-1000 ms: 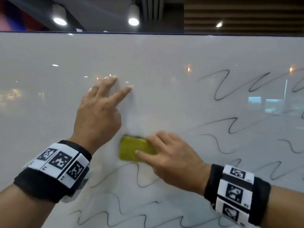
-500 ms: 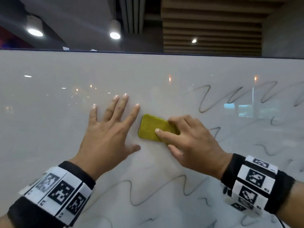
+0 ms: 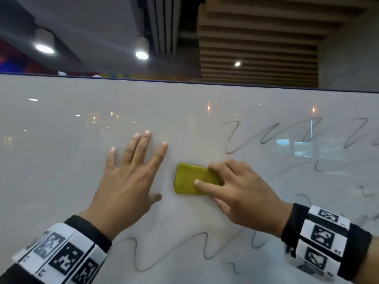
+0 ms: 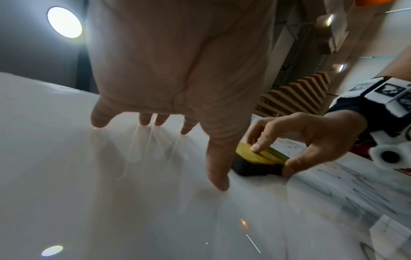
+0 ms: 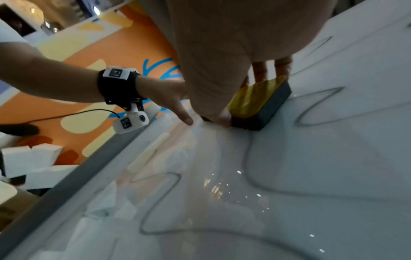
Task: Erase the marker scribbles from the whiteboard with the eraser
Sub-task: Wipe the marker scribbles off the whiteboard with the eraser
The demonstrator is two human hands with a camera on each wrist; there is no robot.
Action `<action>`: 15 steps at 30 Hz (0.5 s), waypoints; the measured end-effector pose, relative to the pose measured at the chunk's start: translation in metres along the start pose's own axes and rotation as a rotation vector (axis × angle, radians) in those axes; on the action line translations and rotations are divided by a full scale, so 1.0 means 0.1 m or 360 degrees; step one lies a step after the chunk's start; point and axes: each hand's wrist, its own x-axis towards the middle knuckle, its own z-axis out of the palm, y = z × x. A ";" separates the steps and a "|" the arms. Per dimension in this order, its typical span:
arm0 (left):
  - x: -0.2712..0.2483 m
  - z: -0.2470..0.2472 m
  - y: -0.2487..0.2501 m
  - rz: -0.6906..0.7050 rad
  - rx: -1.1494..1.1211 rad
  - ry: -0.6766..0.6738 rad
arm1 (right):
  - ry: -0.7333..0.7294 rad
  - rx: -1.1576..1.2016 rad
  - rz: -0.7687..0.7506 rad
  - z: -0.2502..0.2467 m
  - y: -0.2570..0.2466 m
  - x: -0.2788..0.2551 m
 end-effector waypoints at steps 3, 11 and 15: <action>0.02 -0.01 0.07 0.0025 -0.0013 0.0021 | 0.0012 -0.0046 0.0033 -0.19 0.46 0.03; 0.11 0.00 0.22 -0.0035 -0.0139 0.0170 | 0.0271 0.0092 0.0496 -0.01 0.11 -0.08; 0.15 0.00 0.23 -0.0074 -0.0166 0.0242 | -0.0043 0.0129 -0.0053 0.19 -0.47 -0.35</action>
